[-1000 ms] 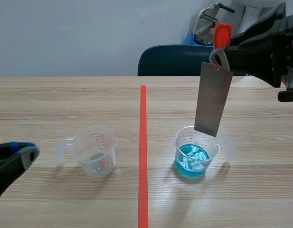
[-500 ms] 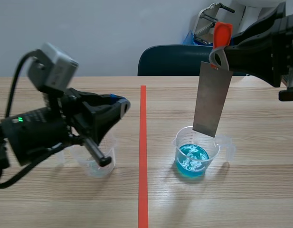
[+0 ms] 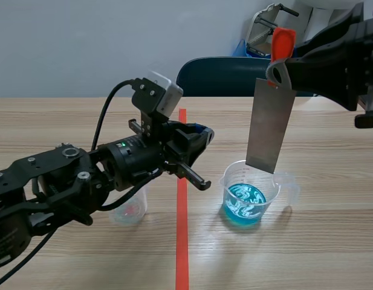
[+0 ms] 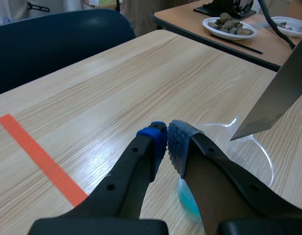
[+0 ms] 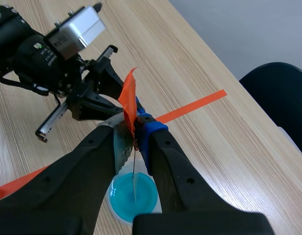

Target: Do the redox reaction experiment

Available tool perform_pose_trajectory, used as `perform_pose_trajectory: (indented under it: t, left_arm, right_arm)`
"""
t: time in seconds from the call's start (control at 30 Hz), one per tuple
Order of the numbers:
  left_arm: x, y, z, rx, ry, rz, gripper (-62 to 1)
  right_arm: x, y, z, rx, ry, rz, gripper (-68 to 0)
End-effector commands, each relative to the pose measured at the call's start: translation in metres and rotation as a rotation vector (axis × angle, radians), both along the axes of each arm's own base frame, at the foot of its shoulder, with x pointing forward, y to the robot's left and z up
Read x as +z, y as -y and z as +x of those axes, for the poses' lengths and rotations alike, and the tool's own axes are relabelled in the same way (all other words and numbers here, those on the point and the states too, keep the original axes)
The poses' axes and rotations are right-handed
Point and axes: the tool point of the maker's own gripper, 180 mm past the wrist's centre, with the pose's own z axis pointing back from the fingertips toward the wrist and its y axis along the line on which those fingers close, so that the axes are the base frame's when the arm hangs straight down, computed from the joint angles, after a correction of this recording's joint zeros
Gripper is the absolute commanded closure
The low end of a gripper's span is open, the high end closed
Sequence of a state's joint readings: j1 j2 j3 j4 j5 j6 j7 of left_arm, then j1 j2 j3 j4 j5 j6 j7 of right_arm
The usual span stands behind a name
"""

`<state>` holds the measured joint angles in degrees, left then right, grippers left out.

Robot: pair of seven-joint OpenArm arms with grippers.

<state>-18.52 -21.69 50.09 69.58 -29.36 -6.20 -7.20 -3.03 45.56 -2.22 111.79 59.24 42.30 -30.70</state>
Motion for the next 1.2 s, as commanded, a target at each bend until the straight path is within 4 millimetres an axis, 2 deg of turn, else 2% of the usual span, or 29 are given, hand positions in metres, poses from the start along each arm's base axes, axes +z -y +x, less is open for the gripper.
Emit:
perform_pose_trajectory:
  t: [0.0, 0.27, 0.6, 0.7, 0.93, 1.17]
  left_arm:
    - [0.001, 0.013, -0.007, -0.034, 0.001, -0.016, -5.5]
    - [-0.024, 0.032, -0.02, -0.072, -0.032, 0.01, -5.5]
    - [-0.024, 0.027, -0.018, -0.068, -0.017, 0.013, -5.5]
    - [-0.017, 0.015, -0.019, -0.056, 0.0, -0.013, -5.5]
    - [0.006, -0.038, -0.018, 0.023, 0.017, -0.042, -5.4]
    - [0.003, -0.087, -0.04, 0.072, 0.006, 0.014, -5.5]
  right_arm:
    - [0.011, -0.003, -0.001, 0.022, 0.033, 0.005, -0.6]
    - [0.011, -0.003, -0.001, 0.022, 0.033, 0.005, -0.6]
    - [0.011, -0.003, -0.001, 0.022, 0.033, 0.005, -0.6]
    - [0.011, -0.003, -0.001, 0.022, 0.033, 0.005, -0.6]
    - [0.011, -0.003, -0.001, 0.022, 0.033, 0.005, -0.6]
    - [0.011, -0.003, -0.001, 0.022, 0.033, 0.005, -0.6]
